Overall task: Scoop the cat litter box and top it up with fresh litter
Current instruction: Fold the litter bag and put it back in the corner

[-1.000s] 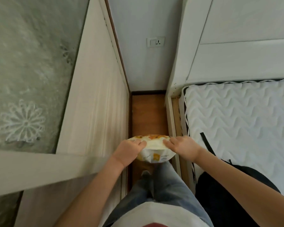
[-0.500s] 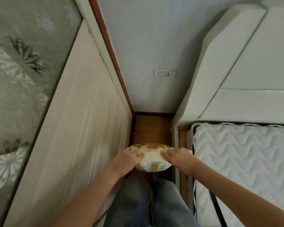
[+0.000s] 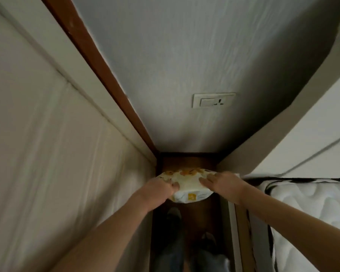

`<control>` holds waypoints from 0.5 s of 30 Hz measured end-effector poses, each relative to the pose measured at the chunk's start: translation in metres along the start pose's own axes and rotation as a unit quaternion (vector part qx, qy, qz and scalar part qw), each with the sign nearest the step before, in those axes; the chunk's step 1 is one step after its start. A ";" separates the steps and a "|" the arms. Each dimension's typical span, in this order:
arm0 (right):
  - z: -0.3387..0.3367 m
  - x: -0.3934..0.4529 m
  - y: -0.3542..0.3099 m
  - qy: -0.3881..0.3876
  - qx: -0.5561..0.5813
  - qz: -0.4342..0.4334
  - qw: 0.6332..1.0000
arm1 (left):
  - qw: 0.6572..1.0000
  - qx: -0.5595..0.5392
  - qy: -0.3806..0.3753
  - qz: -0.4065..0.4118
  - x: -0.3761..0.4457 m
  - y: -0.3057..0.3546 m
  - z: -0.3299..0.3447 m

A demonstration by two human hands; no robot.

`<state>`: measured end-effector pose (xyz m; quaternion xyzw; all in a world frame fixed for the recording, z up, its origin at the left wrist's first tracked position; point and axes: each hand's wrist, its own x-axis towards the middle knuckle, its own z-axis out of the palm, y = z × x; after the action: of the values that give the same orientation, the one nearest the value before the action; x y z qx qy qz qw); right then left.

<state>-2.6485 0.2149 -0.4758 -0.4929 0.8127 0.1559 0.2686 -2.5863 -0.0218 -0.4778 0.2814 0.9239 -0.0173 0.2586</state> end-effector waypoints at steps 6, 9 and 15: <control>0.050 0.094 0.046 0.023 0.010 0.009 1.000 | 0.999 -0.018 -0.026 -0.041 0.080 -0.054 0.044; 0.067 0.129 0.069 0.027 0.010 0.013 1.000 | 0.999 0.015 -0.043 -0.028 0.116 -0.077 0.057; 0.118 0.192 0.084 0.012 0.016 0.020 1.000 | 0.997 0.037 -0.068 -0.019 0.181 -0.113 0.122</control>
<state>-2.7603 0.1775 -0.6853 -0.4740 0.8279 0.1423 0.2638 -2.7173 -0.0455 -0.6844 0.2715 0.9080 -0.0753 0.3101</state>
